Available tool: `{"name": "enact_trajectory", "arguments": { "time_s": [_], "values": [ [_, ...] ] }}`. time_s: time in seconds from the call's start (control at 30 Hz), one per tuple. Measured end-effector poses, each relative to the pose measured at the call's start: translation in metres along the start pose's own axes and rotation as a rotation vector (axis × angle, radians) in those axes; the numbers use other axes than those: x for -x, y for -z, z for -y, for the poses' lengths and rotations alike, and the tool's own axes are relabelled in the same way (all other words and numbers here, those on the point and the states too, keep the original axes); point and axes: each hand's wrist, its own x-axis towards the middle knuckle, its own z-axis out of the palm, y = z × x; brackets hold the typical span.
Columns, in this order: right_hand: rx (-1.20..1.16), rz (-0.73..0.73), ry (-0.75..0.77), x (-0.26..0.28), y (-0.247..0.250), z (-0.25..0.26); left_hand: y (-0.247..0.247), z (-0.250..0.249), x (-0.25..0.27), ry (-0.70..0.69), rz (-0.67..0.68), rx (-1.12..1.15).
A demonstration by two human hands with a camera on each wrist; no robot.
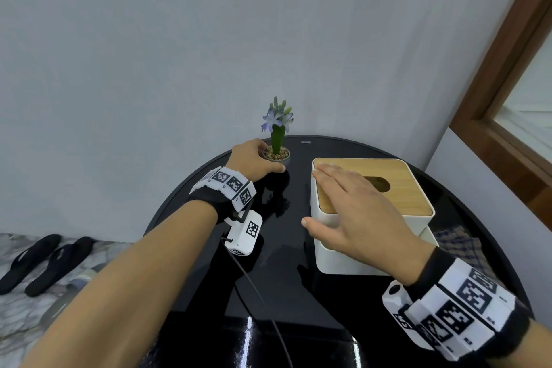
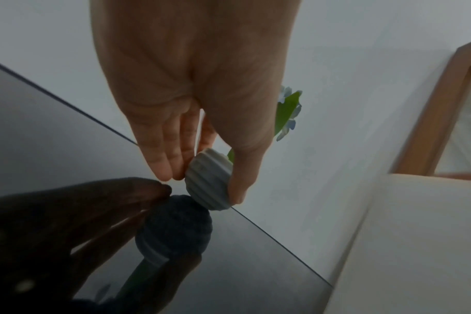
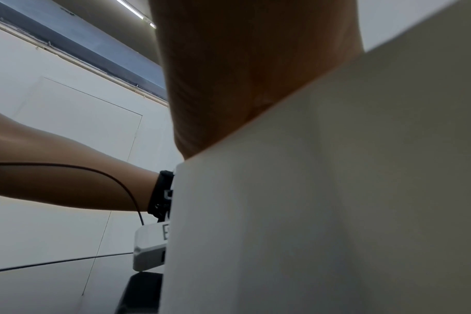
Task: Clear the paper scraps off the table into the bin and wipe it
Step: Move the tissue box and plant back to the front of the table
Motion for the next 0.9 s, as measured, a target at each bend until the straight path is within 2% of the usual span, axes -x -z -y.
{"name": "enact_trajectory", "arguments": {
  "time_s": [0.6,0.9],
  "values": [
    [0.088,-0.015,-0.014,0.012,0.011,0.004,0.007,-0.003,0.13,-0.042,0.055,0.096],
    [0.081,-0.054,-0.09,0.044,0.014,-0.001,0.003,-0.006,0.159,-0.021,0.088,0.097]
  ]
}}
